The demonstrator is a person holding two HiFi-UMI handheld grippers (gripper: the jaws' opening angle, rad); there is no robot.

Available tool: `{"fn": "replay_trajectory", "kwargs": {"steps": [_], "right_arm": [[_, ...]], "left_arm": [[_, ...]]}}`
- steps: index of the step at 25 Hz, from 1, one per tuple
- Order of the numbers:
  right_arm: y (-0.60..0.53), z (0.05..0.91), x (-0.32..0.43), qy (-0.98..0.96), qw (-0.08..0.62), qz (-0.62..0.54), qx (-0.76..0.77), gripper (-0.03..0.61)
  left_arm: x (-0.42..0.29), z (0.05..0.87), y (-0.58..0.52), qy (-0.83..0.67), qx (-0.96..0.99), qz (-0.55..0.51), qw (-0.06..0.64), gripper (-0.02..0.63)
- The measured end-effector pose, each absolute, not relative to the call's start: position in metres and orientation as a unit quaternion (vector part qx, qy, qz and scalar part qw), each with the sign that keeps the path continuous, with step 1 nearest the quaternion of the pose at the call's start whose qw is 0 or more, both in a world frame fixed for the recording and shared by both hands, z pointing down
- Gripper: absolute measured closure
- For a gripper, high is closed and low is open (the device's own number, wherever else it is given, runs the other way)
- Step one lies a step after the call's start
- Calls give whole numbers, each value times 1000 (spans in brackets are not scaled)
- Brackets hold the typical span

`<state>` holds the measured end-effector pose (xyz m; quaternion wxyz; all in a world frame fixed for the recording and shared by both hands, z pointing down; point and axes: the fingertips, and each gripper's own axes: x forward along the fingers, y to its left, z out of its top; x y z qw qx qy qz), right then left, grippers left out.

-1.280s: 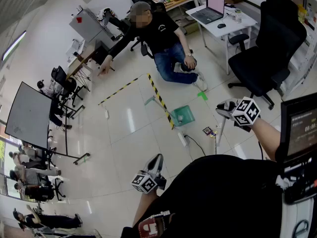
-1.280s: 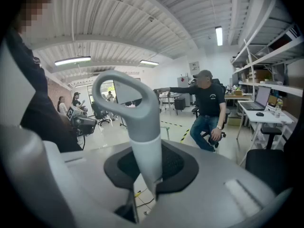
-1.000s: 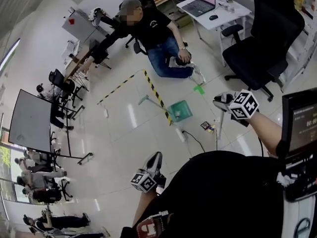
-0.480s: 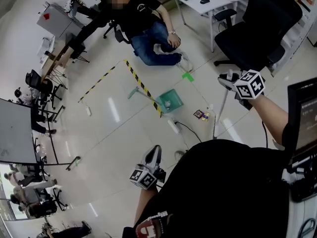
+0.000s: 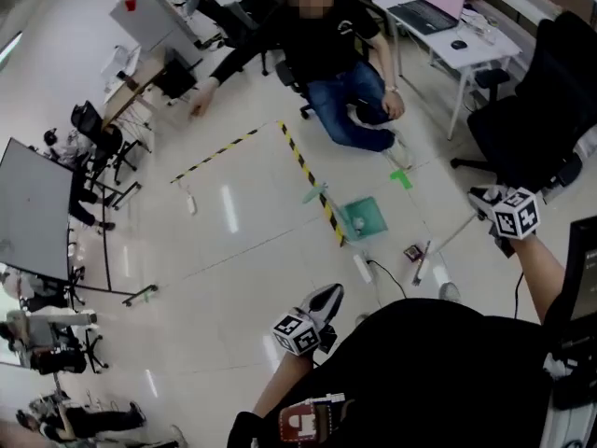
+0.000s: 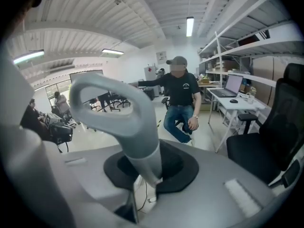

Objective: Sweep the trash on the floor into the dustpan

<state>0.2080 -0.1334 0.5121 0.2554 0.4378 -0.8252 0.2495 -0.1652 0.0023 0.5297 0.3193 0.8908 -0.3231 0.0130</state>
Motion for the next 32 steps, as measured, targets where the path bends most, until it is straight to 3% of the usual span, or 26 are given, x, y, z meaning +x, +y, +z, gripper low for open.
{"fn": "replay_trajectory", "kwargs": {"steps": [4,11,27,32], "right_arm": [[-141,526,214,-816,275,265,434,529],[-202,554,162,-880,274,233,311,526],[-186,651,166,-818,327,294,370,529],[-234,648,129,-832,327,273,355,528]], "left_arm": [[-159,522,-9,-335,882,9,330,618],[-160,494,13,-495,822,-39,279,618],[-172,548,4,-396,867,0,304,618],[-187,538,-15,-424,849,-7,315,618]]}}
